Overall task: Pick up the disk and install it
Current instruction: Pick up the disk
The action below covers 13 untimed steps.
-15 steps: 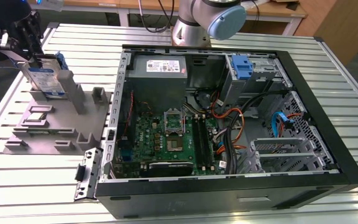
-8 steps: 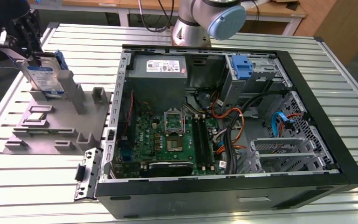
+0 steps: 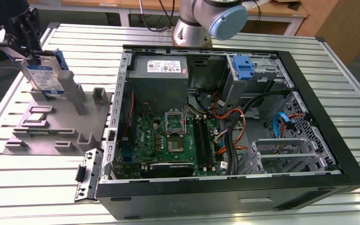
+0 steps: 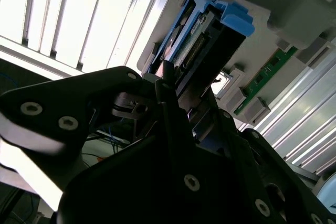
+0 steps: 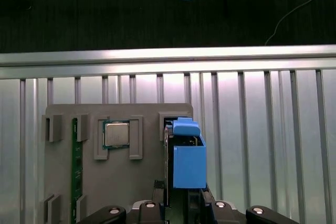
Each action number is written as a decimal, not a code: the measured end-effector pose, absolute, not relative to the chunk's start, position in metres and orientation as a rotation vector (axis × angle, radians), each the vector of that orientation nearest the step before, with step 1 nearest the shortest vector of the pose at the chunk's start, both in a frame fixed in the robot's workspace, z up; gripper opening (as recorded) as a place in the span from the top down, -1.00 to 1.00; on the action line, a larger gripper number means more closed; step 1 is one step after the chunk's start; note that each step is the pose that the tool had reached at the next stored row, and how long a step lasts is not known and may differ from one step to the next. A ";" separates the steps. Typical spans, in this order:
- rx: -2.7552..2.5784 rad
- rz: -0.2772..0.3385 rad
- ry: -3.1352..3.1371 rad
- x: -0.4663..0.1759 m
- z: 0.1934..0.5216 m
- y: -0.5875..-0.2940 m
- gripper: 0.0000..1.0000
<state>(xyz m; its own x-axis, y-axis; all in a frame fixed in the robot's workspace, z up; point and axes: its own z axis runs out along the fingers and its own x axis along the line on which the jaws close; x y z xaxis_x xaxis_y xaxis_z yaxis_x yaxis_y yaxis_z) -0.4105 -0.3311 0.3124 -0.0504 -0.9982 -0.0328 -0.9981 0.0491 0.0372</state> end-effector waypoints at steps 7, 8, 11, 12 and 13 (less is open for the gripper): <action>2.164 -0.078 -2.274 -0.411 0.319 -0.331 0.30; 2.163 -0.078 -2.274 -0.411 0.319 -0.331 0.30; 2.163 -0.078 -2.274 -0.411 0.319 -0.331 0.30; 2.163 -0.078 -2.274 -0.411 0.320 -0.331 0.30; 2.163 -0.078 -2.274 -0.411 0.320 -0.331 0.30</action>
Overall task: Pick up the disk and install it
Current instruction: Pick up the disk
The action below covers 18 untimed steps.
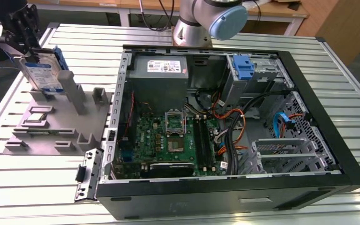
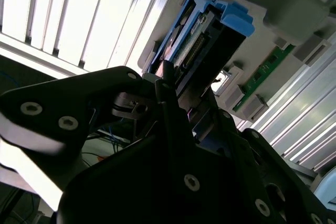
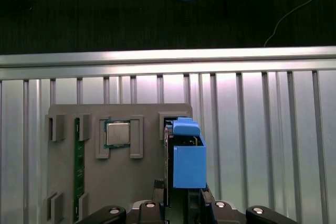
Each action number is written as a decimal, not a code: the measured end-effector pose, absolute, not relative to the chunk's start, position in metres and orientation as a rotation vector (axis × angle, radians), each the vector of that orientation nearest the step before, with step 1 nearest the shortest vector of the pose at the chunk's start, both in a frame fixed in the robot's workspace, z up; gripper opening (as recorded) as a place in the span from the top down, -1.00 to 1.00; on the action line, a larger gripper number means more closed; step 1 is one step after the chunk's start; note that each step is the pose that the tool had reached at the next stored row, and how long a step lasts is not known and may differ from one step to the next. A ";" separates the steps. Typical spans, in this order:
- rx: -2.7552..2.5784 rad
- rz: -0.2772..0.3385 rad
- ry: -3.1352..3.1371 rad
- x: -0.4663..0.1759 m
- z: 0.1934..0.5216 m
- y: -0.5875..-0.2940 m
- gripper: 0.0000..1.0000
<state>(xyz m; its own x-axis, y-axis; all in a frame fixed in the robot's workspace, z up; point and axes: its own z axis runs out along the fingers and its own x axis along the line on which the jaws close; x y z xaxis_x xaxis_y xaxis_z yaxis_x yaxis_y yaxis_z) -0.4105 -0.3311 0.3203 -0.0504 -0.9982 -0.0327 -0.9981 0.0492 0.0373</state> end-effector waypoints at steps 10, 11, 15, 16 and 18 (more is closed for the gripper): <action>2.164 -0.078 -2.274 -0.411 0.324 -0.331 0.30; 2.164 -0.078 -2.274 -0.411 0.324 -0.331 0.30; 2.164 -0.078 -2.274 -0.411 0.325 -0.331 0.30; 2.164 -0.078 -2.274 -0.411 0.325 -0.331 0.30; 2.164 -0.078 -2.274 -0.411 0.325 -0.331 0.30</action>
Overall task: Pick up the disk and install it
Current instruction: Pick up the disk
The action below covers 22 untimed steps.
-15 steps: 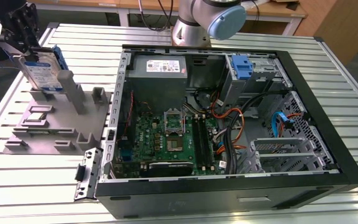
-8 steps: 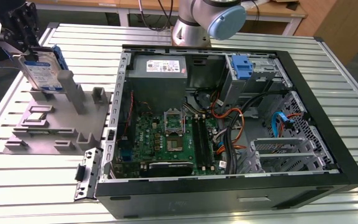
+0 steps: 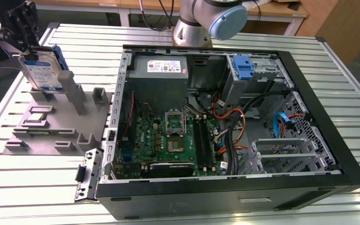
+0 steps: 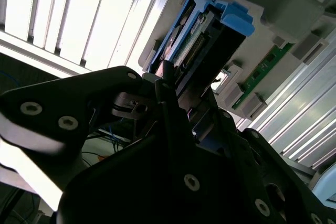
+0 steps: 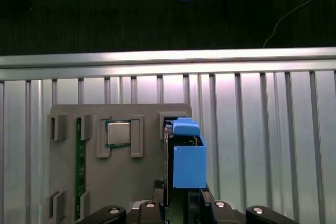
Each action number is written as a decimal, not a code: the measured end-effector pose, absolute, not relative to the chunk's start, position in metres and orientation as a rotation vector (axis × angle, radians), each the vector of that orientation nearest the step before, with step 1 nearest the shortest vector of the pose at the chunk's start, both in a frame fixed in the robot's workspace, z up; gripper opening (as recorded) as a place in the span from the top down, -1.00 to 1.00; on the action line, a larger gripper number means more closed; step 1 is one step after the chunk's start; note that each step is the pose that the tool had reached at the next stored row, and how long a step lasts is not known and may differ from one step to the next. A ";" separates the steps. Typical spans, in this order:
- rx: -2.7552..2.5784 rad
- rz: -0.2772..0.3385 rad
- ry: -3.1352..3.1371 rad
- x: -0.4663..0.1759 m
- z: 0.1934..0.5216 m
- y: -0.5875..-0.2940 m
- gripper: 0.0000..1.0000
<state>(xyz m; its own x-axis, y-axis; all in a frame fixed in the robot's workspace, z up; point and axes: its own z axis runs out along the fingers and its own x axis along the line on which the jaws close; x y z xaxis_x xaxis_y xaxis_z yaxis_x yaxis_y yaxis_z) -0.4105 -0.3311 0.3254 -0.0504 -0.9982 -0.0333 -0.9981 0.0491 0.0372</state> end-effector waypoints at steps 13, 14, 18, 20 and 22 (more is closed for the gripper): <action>2.164 -0.079 -2.275 -0.411 0.328 -0.331 0.30; 2.164 -0.079 -2.275 -0.411 0.328 -0.331 0.30; 2.164 -0.079 -2.275 -0.411 0.330 -0.331 0.30; 2.164 -0.079 -2.275 -0.411 0.332 -0.331 0.30; 2.164 -0.079 -2.275 -0.411 0.334 -0.331 0.30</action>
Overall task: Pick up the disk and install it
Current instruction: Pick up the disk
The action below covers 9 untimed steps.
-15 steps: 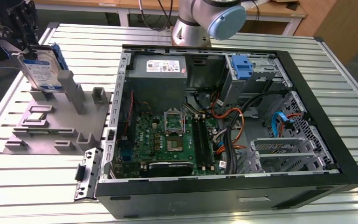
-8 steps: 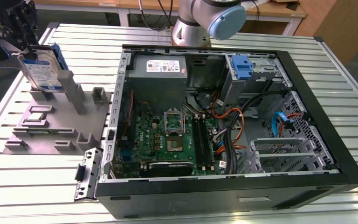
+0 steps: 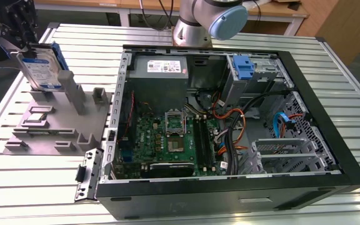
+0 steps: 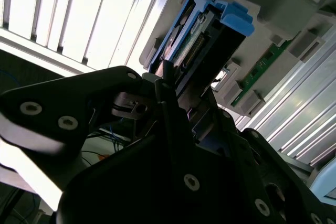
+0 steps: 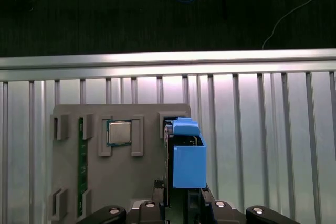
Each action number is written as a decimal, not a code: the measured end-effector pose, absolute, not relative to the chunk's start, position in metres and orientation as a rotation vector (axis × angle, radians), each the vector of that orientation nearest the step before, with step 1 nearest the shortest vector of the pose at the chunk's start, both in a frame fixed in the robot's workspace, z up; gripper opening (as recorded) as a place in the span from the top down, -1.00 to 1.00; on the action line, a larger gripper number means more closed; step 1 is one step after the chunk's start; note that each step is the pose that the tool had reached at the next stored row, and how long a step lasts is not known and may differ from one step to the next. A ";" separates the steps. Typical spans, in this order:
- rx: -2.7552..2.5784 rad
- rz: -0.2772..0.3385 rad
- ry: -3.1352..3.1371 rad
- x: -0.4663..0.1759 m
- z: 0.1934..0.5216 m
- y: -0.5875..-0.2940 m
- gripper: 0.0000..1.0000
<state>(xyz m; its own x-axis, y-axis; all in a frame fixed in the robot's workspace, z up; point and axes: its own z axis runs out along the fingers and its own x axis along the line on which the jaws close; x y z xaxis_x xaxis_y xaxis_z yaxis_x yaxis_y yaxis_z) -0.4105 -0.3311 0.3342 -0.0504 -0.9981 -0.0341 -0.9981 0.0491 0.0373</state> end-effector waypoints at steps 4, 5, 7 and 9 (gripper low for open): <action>2.164 -0.079 -2.275 -0.411 0.339 -0.331 0.30; 2.164 -0.079 -2.275 -0.411 0.340 -0.331 0.30; 2.164 -0.079 -2.275 -0.411 0.341 -0.331 0.30; 2.164 -0.079 -2.275 -0.411 0.341 -0.331 0.30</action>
